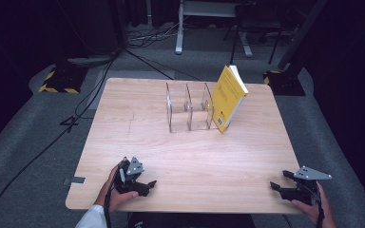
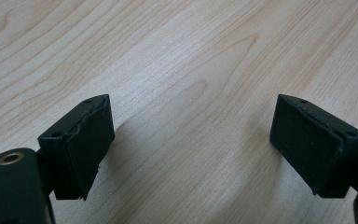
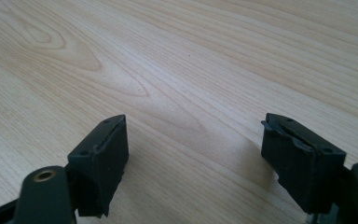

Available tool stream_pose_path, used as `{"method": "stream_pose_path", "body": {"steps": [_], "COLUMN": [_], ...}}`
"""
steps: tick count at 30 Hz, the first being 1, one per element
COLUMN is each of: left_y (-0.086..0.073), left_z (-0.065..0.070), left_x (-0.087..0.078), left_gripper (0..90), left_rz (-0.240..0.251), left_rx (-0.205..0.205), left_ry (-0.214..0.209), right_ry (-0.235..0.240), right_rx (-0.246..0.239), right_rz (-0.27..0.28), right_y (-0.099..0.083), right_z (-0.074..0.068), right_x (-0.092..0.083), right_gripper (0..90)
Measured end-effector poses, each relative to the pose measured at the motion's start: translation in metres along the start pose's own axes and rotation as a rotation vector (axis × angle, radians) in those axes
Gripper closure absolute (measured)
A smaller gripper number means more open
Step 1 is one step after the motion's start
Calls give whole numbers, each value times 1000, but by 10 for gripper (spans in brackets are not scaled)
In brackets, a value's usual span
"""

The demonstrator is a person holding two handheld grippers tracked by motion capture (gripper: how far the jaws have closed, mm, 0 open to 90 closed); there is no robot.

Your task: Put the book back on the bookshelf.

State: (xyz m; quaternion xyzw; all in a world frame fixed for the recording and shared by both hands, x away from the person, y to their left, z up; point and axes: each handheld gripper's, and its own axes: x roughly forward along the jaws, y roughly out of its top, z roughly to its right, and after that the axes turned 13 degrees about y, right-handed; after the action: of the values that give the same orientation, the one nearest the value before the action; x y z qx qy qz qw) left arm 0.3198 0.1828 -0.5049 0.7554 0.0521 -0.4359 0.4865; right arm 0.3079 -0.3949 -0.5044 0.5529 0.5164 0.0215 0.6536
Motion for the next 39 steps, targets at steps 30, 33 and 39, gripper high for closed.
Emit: {"method": "stream_pose_path", "body": {"steps": [30,33,39], "left_y": [2,2,2], "left_z": [-1,-1,-1], "left_x": [1,1,1], "left_gripper": [139,139,139], "left_rz": [-1,-1,-1], "left_rx": [4,4,4], "left_ry": [-1,-1,-1], "right_ry": [-12,-12,-11], "right_rx": [14,14,14], "right_rz": [3,3,3], "right_y": [0,0,0], "right_z": [0,0,0], "right_x": [0,0,0], "right_gripper": [232,232,232]}}
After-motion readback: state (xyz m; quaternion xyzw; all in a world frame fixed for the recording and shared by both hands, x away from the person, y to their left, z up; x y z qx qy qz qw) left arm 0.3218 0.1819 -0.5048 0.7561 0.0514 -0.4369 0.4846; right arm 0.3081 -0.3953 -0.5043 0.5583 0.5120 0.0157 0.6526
